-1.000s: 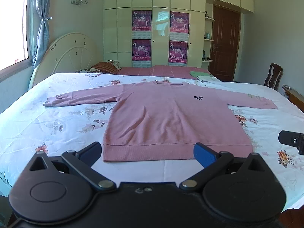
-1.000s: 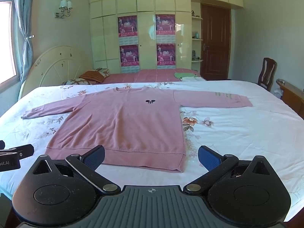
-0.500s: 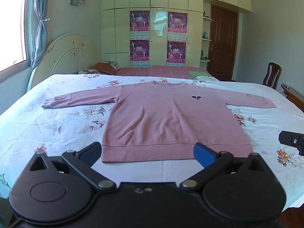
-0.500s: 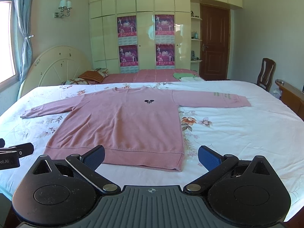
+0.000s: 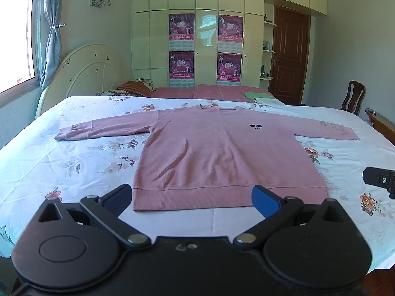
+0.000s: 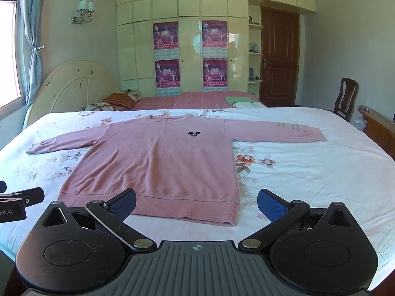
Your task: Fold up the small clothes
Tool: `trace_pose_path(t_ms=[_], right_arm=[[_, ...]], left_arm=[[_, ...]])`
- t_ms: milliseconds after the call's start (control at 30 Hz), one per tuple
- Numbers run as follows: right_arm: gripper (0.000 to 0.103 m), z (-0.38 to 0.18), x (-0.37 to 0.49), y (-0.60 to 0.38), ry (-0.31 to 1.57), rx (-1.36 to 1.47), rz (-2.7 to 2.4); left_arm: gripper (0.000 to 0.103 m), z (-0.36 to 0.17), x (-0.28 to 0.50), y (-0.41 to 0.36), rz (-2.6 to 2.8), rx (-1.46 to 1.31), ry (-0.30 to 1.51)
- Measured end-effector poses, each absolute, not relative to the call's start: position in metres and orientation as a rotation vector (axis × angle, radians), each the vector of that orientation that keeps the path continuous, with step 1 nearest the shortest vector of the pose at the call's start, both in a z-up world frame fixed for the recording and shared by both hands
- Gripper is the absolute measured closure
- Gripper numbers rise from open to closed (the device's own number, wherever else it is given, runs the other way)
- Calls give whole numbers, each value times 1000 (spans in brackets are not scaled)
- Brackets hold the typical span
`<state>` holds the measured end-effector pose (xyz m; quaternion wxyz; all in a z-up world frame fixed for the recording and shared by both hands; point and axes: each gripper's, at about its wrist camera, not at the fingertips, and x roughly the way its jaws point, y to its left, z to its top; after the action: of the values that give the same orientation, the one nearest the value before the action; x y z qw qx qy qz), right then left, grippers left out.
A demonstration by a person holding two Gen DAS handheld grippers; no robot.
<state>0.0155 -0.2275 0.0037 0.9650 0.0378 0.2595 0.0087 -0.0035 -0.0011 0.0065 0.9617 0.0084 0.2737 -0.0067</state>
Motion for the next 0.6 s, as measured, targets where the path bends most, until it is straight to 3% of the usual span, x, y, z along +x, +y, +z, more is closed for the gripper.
trace_pose_path(t_ms=[600], right_arm=[[0,4,17,-226,525,75,13]], left_arm=[[0,6,-4,-1,-16,16,555]])
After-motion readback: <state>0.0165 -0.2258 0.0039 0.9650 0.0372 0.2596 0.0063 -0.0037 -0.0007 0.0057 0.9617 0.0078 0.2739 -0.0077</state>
